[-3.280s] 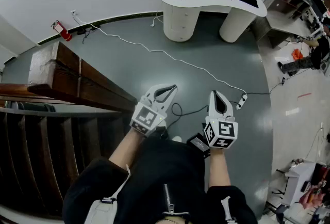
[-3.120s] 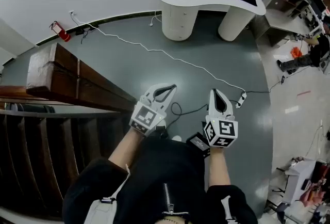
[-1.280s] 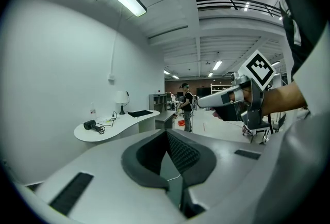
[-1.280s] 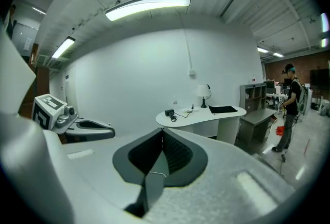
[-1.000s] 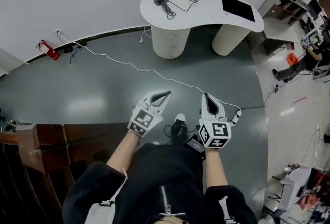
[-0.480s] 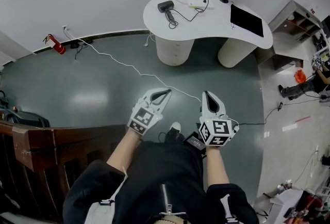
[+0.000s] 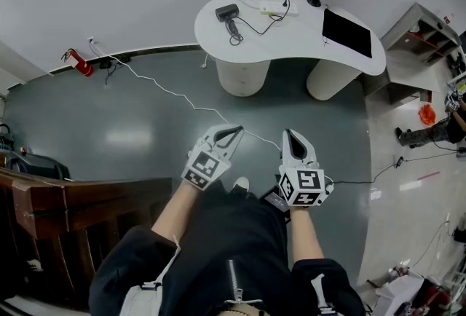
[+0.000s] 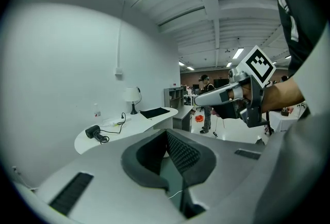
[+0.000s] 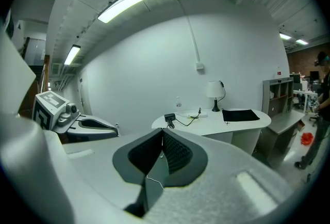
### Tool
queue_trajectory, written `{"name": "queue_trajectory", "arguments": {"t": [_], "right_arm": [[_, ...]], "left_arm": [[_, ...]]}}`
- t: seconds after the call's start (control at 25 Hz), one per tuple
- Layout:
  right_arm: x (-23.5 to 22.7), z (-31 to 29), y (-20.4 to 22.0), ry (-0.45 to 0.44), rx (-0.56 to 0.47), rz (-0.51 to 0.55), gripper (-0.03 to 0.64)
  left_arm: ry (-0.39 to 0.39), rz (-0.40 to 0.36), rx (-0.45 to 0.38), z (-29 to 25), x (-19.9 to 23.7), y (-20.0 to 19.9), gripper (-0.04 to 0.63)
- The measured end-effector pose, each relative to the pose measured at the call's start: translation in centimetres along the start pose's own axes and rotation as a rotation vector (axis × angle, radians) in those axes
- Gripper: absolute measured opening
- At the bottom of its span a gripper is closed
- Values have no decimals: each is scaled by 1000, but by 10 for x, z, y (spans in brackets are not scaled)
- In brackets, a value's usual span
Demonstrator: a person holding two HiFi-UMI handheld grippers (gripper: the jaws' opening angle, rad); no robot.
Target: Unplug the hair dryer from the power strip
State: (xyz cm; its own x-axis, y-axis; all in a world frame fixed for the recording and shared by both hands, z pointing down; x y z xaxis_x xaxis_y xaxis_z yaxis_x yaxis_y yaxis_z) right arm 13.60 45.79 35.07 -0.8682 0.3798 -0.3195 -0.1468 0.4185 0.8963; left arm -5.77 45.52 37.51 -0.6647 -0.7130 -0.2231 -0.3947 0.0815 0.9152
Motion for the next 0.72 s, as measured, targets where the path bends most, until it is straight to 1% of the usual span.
{"name": "queue_trajectory", "arguments": {"t": [0.32,0.48,0.72], "right_arm": [[-29,-15,-11,14,-15,-7,5],[-37,-31,-18,17,-34,-4,5],[-50,-60,-32,25,-51,17,5]], "left_arm": [[0,-8,1,-31,14,-6,12],[4,-10,0,-46,28,-2,12],[21,-13,-27,-82,50,-2,12]]}}
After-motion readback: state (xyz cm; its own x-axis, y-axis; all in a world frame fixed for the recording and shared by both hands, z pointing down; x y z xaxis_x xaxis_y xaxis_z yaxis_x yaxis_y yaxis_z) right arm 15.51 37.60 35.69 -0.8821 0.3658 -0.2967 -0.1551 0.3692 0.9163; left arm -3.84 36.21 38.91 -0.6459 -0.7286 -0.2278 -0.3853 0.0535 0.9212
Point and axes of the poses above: the fingertips, and each gripper's own axes: z backward along the fingers, x to its left, y out of its underside, the point moved 7 cm from there along z, backward along the fingers, and after that the axes turned 11 degrees about -z, right-handed, at the moved point
